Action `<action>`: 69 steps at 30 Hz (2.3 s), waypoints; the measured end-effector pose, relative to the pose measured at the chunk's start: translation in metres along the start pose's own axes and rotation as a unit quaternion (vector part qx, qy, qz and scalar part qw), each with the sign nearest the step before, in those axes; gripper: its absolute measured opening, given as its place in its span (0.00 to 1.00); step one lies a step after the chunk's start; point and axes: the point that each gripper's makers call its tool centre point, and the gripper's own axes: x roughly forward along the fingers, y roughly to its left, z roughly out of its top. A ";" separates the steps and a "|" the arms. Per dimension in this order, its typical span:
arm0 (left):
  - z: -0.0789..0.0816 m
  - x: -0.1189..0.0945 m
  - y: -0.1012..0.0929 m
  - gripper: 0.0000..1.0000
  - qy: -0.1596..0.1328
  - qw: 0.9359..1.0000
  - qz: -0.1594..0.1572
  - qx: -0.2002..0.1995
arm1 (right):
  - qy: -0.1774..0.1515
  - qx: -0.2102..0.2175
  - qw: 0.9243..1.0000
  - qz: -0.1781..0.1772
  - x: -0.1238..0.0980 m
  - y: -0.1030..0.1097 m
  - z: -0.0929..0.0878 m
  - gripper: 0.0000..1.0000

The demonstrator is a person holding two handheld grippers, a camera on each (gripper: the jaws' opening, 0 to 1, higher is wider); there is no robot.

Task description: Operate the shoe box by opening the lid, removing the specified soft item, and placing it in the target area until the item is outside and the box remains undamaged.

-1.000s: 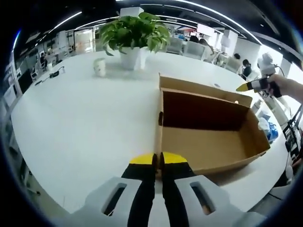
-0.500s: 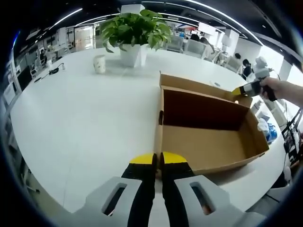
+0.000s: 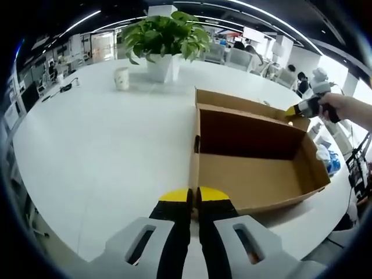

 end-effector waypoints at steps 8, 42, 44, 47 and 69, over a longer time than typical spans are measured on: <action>0.000 0.000 0.000 0.01 0.001 1.000 -0.002 -0.003 | -0.016 0.015 1.000 -0.005 -0.007 0.001 0.006 0.00; 0.001 -0.001 0.001 0.01 0.004 1.000 -0.011 -0.001 | -0.105 0.015 0.994 0.022 -0.070 0.030 0.045 0.00; 0.001 -0.001 0.000 0.01 0.003 1.000 -0.012 0.001 | -0.109 0.012 0.994 0.025 -0.074 0.032 0.046 0.00; 0.001 -0.001 0.001 0.01 0.002 1.000 -0.014 0.000 | -0.114 0.010 0.993 0.027 -0.078 0.034 0.046 0.00; 0.001 0.000 -0.002 0.01 0.007 1.000 -0.016 0.011 | -0.156 -0.041 0.987 0.022 -0.102 0.040 0.035 0.00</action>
